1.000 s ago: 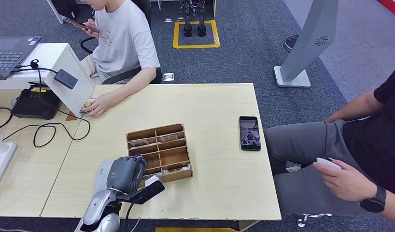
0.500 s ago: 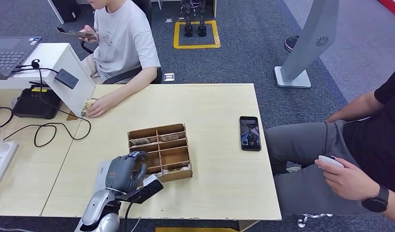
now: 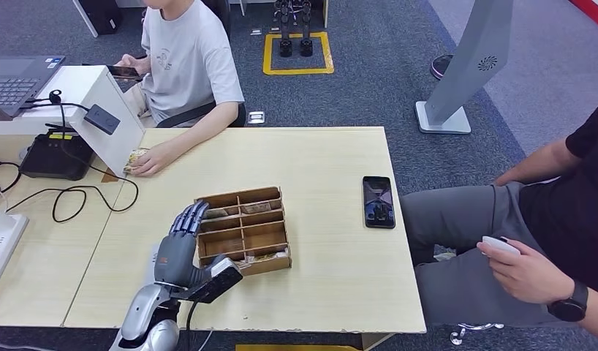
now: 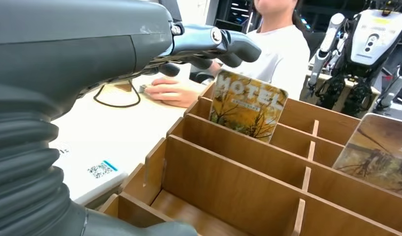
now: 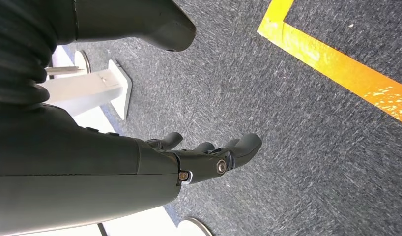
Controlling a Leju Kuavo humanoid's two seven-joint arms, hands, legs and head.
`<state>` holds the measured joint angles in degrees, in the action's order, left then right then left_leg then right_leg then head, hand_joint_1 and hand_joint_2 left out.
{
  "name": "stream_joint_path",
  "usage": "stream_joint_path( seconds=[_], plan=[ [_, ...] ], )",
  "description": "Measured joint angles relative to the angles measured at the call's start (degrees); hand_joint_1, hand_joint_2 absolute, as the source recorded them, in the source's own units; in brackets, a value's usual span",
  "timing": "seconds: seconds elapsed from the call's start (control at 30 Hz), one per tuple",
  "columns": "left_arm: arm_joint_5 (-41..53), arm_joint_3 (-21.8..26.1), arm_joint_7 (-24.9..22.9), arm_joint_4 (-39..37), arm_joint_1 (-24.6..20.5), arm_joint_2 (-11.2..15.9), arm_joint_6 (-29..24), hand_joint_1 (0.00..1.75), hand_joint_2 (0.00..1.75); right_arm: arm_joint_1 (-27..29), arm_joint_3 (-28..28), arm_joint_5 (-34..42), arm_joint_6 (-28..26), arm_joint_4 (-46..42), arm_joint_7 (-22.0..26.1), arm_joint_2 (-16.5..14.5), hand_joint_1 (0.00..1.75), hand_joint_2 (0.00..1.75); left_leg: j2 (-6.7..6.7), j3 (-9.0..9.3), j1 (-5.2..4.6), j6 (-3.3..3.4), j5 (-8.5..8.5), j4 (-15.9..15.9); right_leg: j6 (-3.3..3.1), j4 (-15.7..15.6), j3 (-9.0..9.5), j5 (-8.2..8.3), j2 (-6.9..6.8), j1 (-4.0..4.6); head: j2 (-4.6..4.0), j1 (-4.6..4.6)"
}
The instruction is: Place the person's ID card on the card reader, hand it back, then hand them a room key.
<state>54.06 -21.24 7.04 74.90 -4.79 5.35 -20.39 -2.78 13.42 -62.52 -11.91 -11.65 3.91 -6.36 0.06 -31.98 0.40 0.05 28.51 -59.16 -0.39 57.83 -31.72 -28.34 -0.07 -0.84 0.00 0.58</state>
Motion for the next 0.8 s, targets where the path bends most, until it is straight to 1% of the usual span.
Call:
stream_joint_path(
  seconds=[0.57,0.8],
  plan=[
    [-0.14,0.04,0.45,0.09,0.01,0.01,-0.65,0.00,1.75,-0.03,0.00,-0.31,-0.05,0.00,0.14,0.00,0.00,1.75,-0.01,0.00,0.00,0.00,0.00,0.00,0.00,0.00,0.01,0.00,-0.01,0.00,0.00,-0.01],
    [-0.16,0.04,1.22,1.82,0.59,0.04,-1.19,0.00,1.75,0.00,0.00,-0.31,-0.05,0.00,0.14,0.00,0.00,1.75,-0.01,-0.02,0.00,0.00,0.00,0.00,0.00,0.00,-0.02,0.00,0.00,0.00,0.00,0.00]
  ],
)
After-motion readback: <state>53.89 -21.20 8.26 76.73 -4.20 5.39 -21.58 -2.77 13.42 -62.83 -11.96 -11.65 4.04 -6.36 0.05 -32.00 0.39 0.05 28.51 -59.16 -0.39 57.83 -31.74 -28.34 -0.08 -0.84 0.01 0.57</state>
